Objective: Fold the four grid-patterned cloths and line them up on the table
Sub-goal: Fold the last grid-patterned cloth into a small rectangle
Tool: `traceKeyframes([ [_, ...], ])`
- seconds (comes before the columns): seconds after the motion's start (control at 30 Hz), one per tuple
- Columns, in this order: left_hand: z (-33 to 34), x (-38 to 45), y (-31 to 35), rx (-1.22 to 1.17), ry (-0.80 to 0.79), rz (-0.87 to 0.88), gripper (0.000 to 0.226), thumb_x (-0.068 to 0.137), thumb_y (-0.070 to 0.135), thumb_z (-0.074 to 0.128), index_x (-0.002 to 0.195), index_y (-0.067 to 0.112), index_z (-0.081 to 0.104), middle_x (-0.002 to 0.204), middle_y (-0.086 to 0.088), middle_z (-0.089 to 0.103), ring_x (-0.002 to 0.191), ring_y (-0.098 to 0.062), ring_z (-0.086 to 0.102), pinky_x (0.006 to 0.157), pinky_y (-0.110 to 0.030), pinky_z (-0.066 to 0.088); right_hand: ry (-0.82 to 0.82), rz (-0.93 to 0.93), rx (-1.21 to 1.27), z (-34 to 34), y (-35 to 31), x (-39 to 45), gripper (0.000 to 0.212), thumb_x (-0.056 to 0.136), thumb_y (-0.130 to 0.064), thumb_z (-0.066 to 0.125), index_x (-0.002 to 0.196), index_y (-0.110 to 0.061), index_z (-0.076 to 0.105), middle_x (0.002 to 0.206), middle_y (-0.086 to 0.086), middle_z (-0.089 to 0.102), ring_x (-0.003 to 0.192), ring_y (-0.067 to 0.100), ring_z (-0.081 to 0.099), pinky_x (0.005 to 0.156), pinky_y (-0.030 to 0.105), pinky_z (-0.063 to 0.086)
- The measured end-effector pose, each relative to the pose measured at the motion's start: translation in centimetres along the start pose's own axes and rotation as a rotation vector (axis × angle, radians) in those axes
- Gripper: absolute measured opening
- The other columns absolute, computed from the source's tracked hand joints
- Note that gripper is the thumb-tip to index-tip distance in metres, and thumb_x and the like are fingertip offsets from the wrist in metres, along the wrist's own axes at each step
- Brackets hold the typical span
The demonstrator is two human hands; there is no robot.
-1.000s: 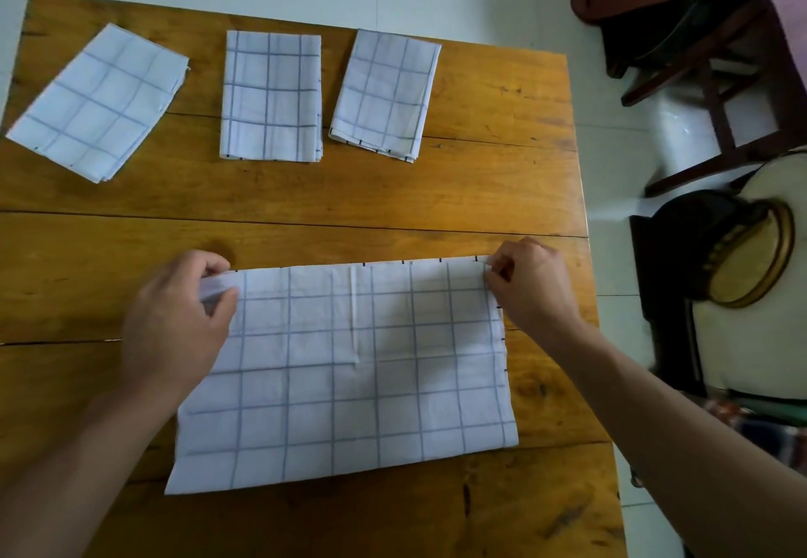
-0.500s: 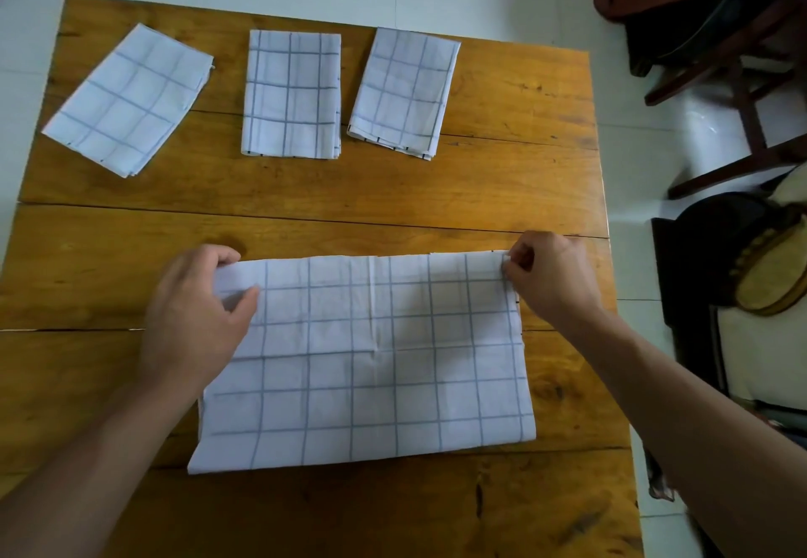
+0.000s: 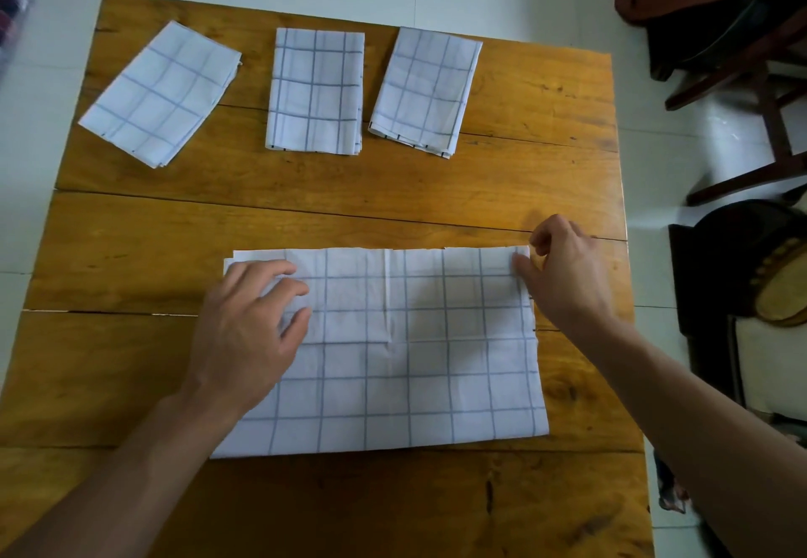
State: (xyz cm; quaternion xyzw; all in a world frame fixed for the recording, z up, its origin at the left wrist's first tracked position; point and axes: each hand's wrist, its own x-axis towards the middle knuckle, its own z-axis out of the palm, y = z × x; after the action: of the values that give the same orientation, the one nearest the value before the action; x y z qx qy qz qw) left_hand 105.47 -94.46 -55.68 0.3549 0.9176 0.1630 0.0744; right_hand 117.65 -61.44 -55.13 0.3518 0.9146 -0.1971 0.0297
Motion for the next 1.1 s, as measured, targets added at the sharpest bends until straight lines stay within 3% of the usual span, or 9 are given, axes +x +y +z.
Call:
traceKeyframes([
  [0.2, 0.8, -2.6, 1.1, -0.008, -0.078, 0.011, 0.028, 0.082, 0.023, 0.077, 0.108, 0.013, 0.071, 0.122, -0.006, 0.064, 0.113, -0.025, 0.055, 0.087, -0.042, 0.050, -0.107, -0.292, -0.018, 0.7, -2.9, -4.6, 0.021, 0.090, -0.031, 0.067, 0.107, -0.019, 0.062, 0.113, 0.000, 0.059, 0.103, 0.015, 0.053, 0.085, 0.031, 0.047],
  [0.33, 1.0, -4.4, 1.9, 0.016, -0.108, 0.029, 0.041, 0.075, 0.027, 0.082, 0.112, 0.014, 0.069, 0.125, -0.005, 0.062, 0.116, -0.025, 0.055, 0.089, -0.042, 0.051, -0.259, -0.437, -0.039, 1.8, -4.4, -8.5, 0.043, 0.089, -0.036, 0.066, 0.127, -0.021, 0.057, 0.138, 0.001, 0.050, 0.127, 0.016, 0.046, 0.107, 0.038, 0.043],
  [0.43, 1.3, -5.9, 2.6, 0.078, -0.127, 0.025, 0.053, 0.077, 0.039, 0.079, 0.121, 0.015, 0.064, 0.132, -0.007, 0.058, 0.123, -0.027, 0.052, 0.096, -0.043, 0.048, -0.373, -0.507, -0.106, 3.1, -4.6, -10.7, 0.066, 0.092, -0.048, 0.059, 0.149, -0.025, 0.035, 0.161, 0.001, 0.021, 0.149, 0.020, 0.014, 0.117, 0.036, 0.015],
  [0.5, 1.7, -7.1, 3.0, 0.100, -0.149, 0.017, 0.060, 0.079, 0.046, 0.075, 0.128, 0.015, 0.060, 0.138, -0.009, 0.054, 0.128, -0.028, 0.048, 0.100, -0.046, 0.046, -0.431, -0.534, -0.169, 3.7, -4.5, -11.9, 0.079, 0.094, -0.052, 0.054, 0.156, -0.026, 0.014, 0.165, 0.000, -0.005, 0.150, 0.017, -0.012, 0.116, 0.032, -0.004],
  [0.57, 2.1, -8.3, 3.2, 0.109, -0.168, 0.024, 0.064, 0.080, 0.050, 0.073, 0.132, 0.016, 0.057, 0.142, -0.009, 0.050, 0.131, -0.029, 0.045, 0.103, -0.047, 0.045, -0.466, -0.511, -0.193, 4.3, -3.9, -13.2, 0.084, 0.094, -0.055, 0.050, 0.156, -0.028, -0.001, 0.161, -0.003, -0.021, 0.146, 0.014, -0.025, 0.115, 0.032, -0.012],
  [0.73, 2.8, -11.3, 3.1, 0.090, -0.155, 0.041, 0.063, 0.079, 0.047, 0.075, 0.132, 0.016, 0.058, 0.147, -0.010, 0.047, 0.135, -0.029, 0.043, 0.105, -0.046, 0.041, -0.362, -0.439, -0.132, 6.3, -1.5, -16.1, 0.086, 0.092, -0.064, 0.040, 0.156, -0.028, -0.004, 0.163, 0.001, -0.019, 0.149, 0.019, -0.021, 0.119, 0.041, -0.007],
  [0.9, 3.0, -12.7, 3.7, 0.079, -0.083, 0.099, 0.056, 0.081, 0.035, 0.076, 0.131, 0.014, 0.061, 0.145, -0.010, 0.050, 0.135, -0.028, 0.043, 0.107, -0.042, 0.039, -0.261, -0.405, -0.142, 7.4, 0.2, -17.8, 0.082, 0.092, -0.069, 0.031, 0.156, -0.024, 0.004, 0.164, 0.002, -0.011, 0.151, 0.018, -0.014, 0.122, 0.045, -0.001],
  [1.1, 4.9, -12.7, 6.4, 0.080, -0.097, 0.183, 0.058, 0.089, 0.037, 0.066, 0.140, 0.013, 0.051, 0.152, -0.010, 0.042, 0.143, -0.028, 0.034, 0.114, -0.046, 0.036, -0.224, -0.492, -0.127, 8.1, -2.3, -19.0, 0.073, 0.101, -0.056, 0.032, 0.158, -0.019, 0.004, 0.165, 0.003, -0.010, 0.150, 0.016, -0.017, 0.123, 0.042, -0.004],
])
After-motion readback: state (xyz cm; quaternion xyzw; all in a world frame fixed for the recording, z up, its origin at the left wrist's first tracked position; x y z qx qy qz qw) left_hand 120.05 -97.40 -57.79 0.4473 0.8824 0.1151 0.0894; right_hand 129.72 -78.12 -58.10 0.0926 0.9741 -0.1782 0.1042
